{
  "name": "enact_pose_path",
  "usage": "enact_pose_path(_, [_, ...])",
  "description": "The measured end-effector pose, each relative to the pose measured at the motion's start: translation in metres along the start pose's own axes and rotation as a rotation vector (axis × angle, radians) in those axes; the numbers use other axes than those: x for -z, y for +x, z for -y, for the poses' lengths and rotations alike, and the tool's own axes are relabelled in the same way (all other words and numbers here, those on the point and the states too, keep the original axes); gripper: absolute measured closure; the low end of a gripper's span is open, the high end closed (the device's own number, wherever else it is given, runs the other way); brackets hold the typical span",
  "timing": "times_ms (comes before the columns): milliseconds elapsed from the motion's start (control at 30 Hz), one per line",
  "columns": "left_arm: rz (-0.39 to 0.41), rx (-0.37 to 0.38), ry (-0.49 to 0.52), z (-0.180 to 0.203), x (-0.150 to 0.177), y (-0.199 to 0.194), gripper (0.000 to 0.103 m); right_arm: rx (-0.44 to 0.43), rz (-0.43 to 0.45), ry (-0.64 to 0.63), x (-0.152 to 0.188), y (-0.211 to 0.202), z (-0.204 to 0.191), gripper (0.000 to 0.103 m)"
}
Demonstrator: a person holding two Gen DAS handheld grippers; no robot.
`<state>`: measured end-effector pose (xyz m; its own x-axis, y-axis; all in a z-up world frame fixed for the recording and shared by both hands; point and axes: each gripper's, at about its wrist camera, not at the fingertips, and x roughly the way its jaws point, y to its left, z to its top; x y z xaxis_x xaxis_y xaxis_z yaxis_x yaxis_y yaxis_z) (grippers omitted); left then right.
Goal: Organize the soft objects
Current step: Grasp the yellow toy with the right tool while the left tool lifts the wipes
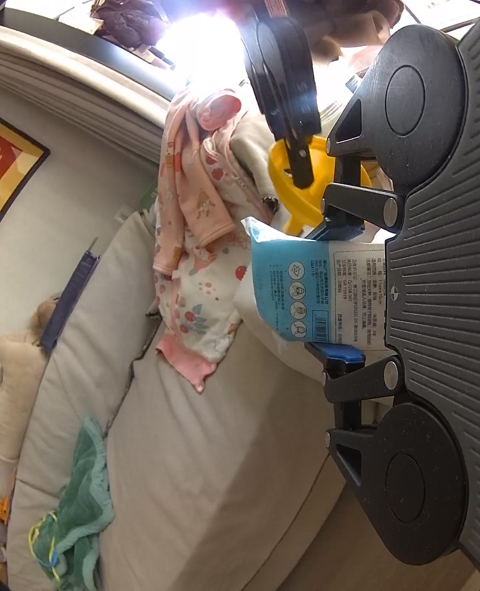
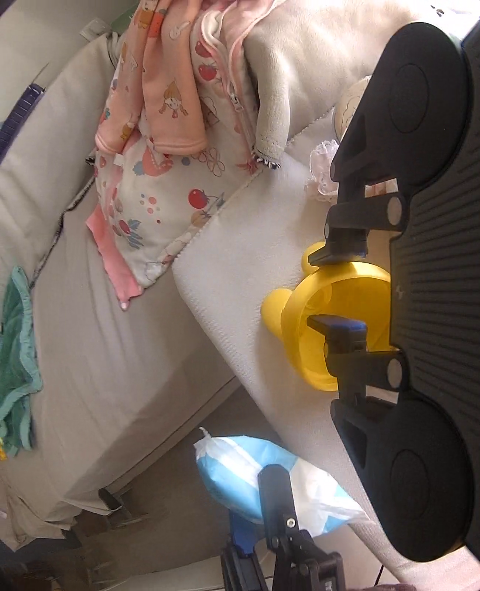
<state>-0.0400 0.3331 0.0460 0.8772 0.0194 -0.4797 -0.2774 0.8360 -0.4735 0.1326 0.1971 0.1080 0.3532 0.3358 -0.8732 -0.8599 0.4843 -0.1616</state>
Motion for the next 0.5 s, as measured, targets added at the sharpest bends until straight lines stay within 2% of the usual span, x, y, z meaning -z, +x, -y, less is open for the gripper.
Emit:
enact_pose_path(67, [0.013, -0.001, 0.026, 0.012, -0.009, -0.001, 0.045, -0.028, 0.078, 0.026, -0.002, -0.027, 0.012, 0.083])
enact_pose_path(133, [0.032, -0.003, 0.068, 0.03, -0.022, 0.001, 0.045, -0.036, 0.15, 0.046, -0.001, -0.06, 0.025, 0.085])
enact_pose_path(233, [0.055, 0.026, 0.141, 0.073, -0.04, 0.005, 0.045, 0.003, 0.258, 0.078, 0.01, -0.113, 0.051, 0.086])
enact_pose_path(367, [0.067, 0.097, 0.246, 0.14, -0.048, 0.013, 0.045, 0.082, 0.356, 0.153, 0.045, -0.172, 0.092, 0.095])
enact_pose_path(500, [0.017, 0.224, 0.308, 0.219, -0.04, 0.033, 0.045, 0.167, 0.425, 0.264, 0.102, -0.221, 0.142, 0.095])
